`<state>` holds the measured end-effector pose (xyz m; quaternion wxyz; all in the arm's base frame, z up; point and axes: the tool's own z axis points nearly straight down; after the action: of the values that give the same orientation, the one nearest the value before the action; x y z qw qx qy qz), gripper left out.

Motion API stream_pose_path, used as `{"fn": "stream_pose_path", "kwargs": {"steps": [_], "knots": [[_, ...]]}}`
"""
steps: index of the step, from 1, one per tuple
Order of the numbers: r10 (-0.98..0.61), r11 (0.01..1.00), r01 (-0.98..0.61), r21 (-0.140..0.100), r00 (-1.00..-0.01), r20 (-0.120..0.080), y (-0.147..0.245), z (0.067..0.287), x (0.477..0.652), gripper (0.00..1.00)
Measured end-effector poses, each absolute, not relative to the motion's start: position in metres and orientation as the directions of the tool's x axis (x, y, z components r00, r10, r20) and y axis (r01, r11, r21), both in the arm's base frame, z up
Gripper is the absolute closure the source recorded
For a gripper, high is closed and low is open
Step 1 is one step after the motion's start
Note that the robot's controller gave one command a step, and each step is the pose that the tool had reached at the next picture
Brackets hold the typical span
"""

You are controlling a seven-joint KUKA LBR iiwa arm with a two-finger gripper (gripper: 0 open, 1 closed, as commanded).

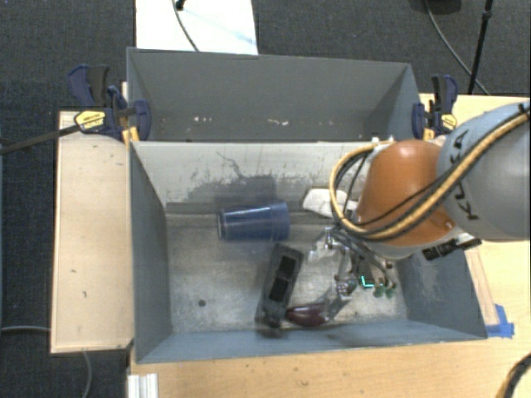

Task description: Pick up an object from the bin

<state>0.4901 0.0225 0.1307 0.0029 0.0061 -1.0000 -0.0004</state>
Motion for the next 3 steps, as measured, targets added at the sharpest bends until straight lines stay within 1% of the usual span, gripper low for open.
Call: {"fn": "stream_pose_path", "kwargs": {"steps": [1, 2, 3], "knots": [[-0.012, 1.0, -0.012, 0.001, -1.0, -0.002, 0.022, 0.134, 0.492, 0.0], [-0.042, 0.999, -0.042, -0.001, -0.999, -0.006, 0.022, 0.075, 0.489, 1.0], [-0.042, 0.999, -0.042, -0.001, -0.999, -0.006, 0.022, 0.075, 0.488, 1.0]]}}
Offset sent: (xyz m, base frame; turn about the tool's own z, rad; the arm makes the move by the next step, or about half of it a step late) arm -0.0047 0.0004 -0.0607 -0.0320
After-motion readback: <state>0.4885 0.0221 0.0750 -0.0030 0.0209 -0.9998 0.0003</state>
